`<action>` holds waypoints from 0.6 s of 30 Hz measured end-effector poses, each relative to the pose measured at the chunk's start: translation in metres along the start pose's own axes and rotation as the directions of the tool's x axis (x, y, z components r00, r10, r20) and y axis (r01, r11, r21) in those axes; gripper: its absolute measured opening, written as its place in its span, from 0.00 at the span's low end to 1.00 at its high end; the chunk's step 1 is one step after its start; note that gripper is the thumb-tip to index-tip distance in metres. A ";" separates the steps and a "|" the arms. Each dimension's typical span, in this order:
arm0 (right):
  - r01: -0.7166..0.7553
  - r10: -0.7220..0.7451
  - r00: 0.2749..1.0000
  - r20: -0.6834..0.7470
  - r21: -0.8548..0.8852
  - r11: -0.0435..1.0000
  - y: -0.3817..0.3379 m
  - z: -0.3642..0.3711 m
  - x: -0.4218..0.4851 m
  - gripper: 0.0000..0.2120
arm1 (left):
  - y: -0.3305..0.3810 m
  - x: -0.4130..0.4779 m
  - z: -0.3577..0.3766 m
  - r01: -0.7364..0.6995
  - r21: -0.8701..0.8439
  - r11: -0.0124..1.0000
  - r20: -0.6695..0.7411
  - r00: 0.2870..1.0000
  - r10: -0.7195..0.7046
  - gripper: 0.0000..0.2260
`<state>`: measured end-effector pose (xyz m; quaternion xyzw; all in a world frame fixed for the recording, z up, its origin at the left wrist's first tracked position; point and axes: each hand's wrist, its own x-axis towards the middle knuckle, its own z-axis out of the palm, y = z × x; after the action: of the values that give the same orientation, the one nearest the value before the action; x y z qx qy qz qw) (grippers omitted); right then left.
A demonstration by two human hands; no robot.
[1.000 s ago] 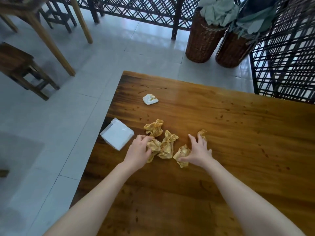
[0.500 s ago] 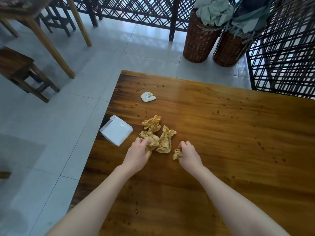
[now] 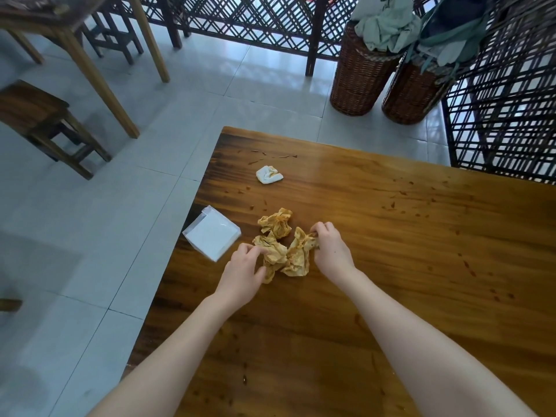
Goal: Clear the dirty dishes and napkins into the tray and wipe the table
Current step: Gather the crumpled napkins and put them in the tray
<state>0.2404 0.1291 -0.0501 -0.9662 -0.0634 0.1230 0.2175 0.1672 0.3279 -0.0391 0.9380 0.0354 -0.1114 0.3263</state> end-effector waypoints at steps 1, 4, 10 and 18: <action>-0.003 0.003 1.000 0.010 0.002 1.000 -0.001 0.003 0.004 0.21 | -0.001 0.001 -0.001 0.006 -0.003 1.000 -0.005 1.000 -0.006 0.16; -0.003 0.006 0.998 0.068 -0.046 0.999 -0.001 0.011 0.011 0.28 | -0.006 0.002 -0.002 0.030 -0.011 0.999 -0.014 0.999 -0.031 0.17; -0.011 0.031 0.973 0.229 -0.091 0.996 0.004 0.020 0.018 0.40 | -0.012 0.004 -0.002 0.057 -0.020 0.998 -0.028 0.998 -0.058 0.17; 0.069 -0.035 0.982 0.186 -0.180 0.981 0.006 0.023 0.014 0.25 | -0.011 0.004 0.004 0.046 -0.018 0.999 -0.010 0.999 -0.046 0.17</action>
<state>0.2485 0.1352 -0.0758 -0.9650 -0.1196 0.1983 0.1229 0.1686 0.3347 -0.0497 0.9345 0.0598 -0.1137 0.3319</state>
